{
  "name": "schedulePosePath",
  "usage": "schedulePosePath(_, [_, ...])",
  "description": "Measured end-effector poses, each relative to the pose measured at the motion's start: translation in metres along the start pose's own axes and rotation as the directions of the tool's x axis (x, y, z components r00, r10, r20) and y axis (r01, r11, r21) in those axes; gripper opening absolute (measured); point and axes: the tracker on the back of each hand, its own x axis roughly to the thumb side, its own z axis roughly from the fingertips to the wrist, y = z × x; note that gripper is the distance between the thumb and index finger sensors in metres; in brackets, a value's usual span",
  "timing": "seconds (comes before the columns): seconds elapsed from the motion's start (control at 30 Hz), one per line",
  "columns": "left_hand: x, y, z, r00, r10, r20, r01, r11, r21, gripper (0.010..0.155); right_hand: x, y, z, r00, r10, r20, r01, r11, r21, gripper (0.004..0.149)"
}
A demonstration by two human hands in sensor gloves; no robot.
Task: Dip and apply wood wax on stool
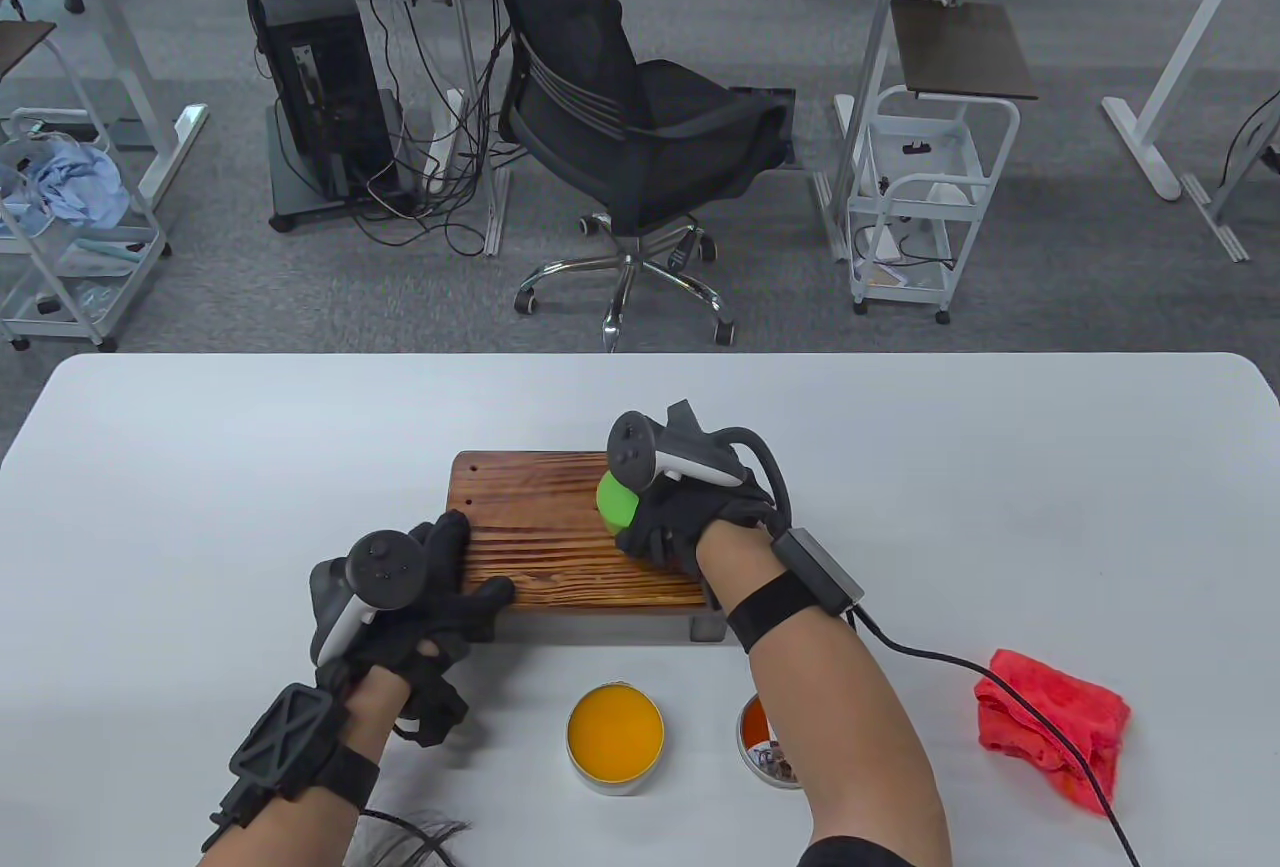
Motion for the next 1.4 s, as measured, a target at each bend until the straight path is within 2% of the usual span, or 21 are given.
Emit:
schedulePosePath(0.1, [0.000,0.000,0.000,1.000,0.001,0.001,-0.001,1.000,-0.002,0.107,0.011,0.003,-0.012,0.999,-0.026,-0.021,0.025,0.999,-0.041,0.097])
schedulePosePath(0.17, [0.000,0.000,0.000,1.000,0.001,0.002,-0.001,1.000,-0.005,0.107,0.022,0.005,-0.013,1.000,-0.016,0.011,0.017,0.998,-0.060,0.097])
schedulePosePath(0.27, [0.000,0.000,0.000,1.000,0.003,0.002,-0.003,1.000,-0.006,0.107,0.023,0.003,-0.008,0.998,-0.008,0.063,0.010,0.999,-0.031,0.097])
schedulePosePath(0.4, [0.000,0.000,-0.001,1.000,0.006,0.003,-0.006,1.000,-0.009,0.107,0.017,0.000,-0.016,0.999,-0.048,0.018,0.049,0.999,-0.016,0.097])
schedulePosePath(0.53, [0.000,0.000,-0.001,1.000,0.006,0.002,-0.006,1.000,-0.009,0.107,0.037,0.004,-0.027,0.998,-0.062,0.029,0.063,0.996,-0.059,0.097])
schedulePosePath(0.63, [0.000,0.000,-0.001,1.000,0.007,0.002,-0.007,1.000,-0.010,0.107,0.042,0.002,-0.022,0.995,-0.044,0.088,0.047,0.999,-0.026,0.097])
schedulePosePath(0.77, [-0.001,0.000,-0.001,1.000,0.008,0.003,-0.008,1.000,-0.011,0.107,0.036,-0.002,-0.027,0.995,-0.086,0.054,0.086,0.996,0.009,0.097])
schedulePosePath(0.87, [-0.001,0.000,-0.001,1.000,0.009,0.003,-0.009,1.000,-0.010,0.107,0.051,0.001,-0.038,0.994,-0.104,0.038,0.105,0.994,-0.023,0.098])
schedulePosePath(0.97, [-0.001,0.000,-0.001,1.000,0.008,0.002,-0.008,1.000,-0.011,0.107,0.064,0.003,-0.036,0.990,-0.089,0.107,0.092,0.995,-0.025,0.098])
schedulePosePath(1.03, [-0.001,0.000,-0.001,1.000,0.010,0.003,-0.010,1.000,-0.012,0.107,0.062,0.001,-0.031,0.989,-0.073,0.129,0.075,0.997,-0.008,0.097])
schedulePosePath(1.13, [-0.001,0.000,-0.001,1.000,0.010,0.003,-0.010,1.000,-0.014,0.107,0.057,-0.003,-0.036,0.989,-0.114,0.099,0.112,0.994,0.016,0.097])
schedulePosePath(1.2, [-0.001,0.000,-0.001,1.000,0.010,0.003,-0.010,1.000,-0.013,0.107,0.064,-0.001,-0.042,0.991,-0.112,0.077,0.113,0.994,-0.009,0.097])
schedulePosePath(1.3, [-0.001,0.000,-0.001,1.000,0.009,0.002,-0.009,1.000,-0.012,0.106,0.080,0.004,-0.042,0.985,-0.111,0.131,0.117,0.992,-0.038,0.098])
schedulePosePath(1.4, [-0.001,0.000,-0.001,1.000,0.010,0.002,-0.010,1.000,-0.013,0.106,0.079,0.004,-0.035,0.978,-0.082,0.190,0.088,0.996,-0.023,0.097])
